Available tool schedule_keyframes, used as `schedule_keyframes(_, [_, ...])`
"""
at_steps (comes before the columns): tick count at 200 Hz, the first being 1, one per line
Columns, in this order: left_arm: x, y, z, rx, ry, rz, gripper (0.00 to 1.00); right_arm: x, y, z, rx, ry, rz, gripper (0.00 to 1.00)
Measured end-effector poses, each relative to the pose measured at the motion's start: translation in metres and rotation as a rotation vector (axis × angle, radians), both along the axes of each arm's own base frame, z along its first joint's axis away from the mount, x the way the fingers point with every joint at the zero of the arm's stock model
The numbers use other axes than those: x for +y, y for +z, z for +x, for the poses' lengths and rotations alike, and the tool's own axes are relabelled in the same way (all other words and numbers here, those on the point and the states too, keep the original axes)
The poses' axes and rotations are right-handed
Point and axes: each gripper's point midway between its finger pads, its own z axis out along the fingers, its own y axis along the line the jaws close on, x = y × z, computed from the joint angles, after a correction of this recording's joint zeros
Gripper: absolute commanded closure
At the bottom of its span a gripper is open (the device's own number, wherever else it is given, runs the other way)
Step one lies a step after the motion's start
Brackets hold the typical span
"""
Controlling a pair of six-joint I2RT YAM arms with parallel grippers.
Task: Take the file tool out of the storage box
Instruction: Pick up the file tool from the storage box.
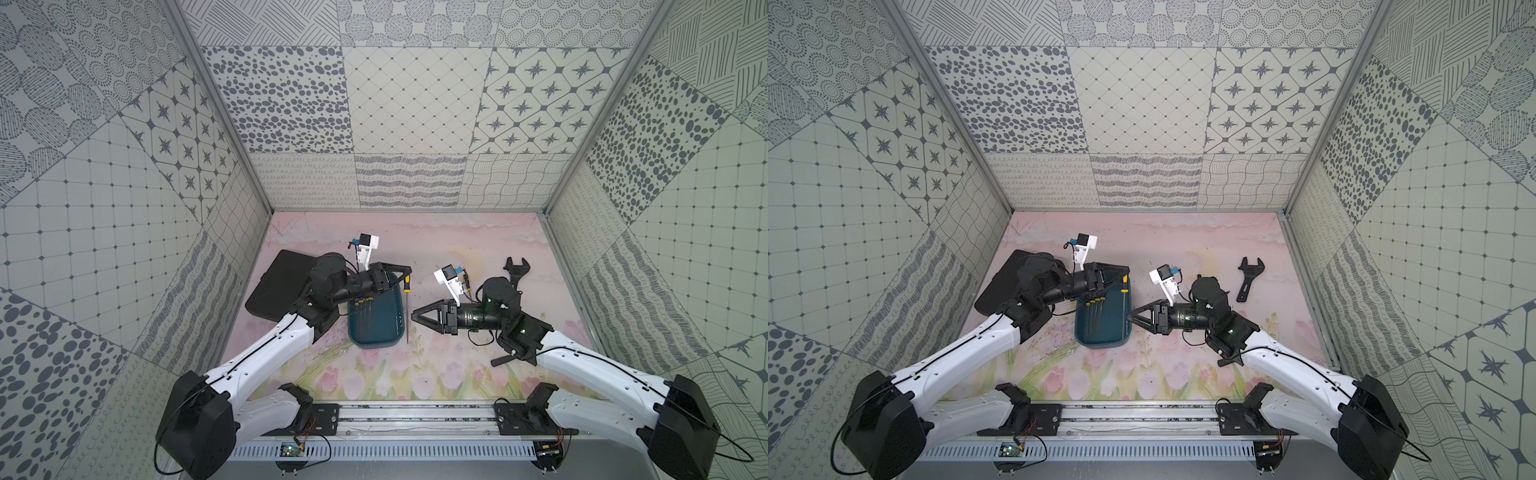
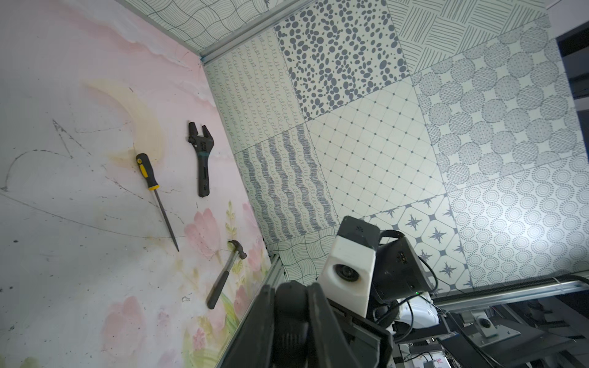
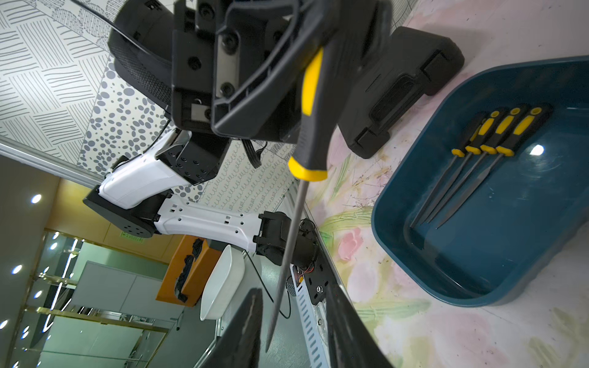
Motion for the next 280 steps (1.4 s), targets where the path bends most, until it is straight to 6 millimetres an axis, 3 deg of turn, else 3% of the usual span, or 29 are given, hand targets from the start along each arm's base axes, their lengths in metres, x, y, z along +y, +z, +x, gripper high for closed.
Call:
schedule_keyframes(87, [-0.003, 0.031, -0.01, -0.062, -0.038, -0.102, 0.9, 0.009, 0.023, -0.021, 0.0, 0.107, 0.097, 0.71])
schedule_keyframes(225, [0.0, 0.047, -0.018, -0.124, -0.039, -0.114, 0.88, 0.011, 0.027, -0.026, 0.009, 0.13, 0.121, 0.98])
schedule_keyframes(240, [0.0, 0.048, -0.018, -0.132, -0.039, -0.109, 0.83, 0.011, 0.028, -0.025, 0.007, 0.125, 0.122, 0.99])
schedule_keyframes(280, [0.0, 0.056, -0.018, -0.148, -0.033, -0.095, 0.59, 0.008, 0.024, -0.022, 0.002, 0.086, 0.097, 1.0])
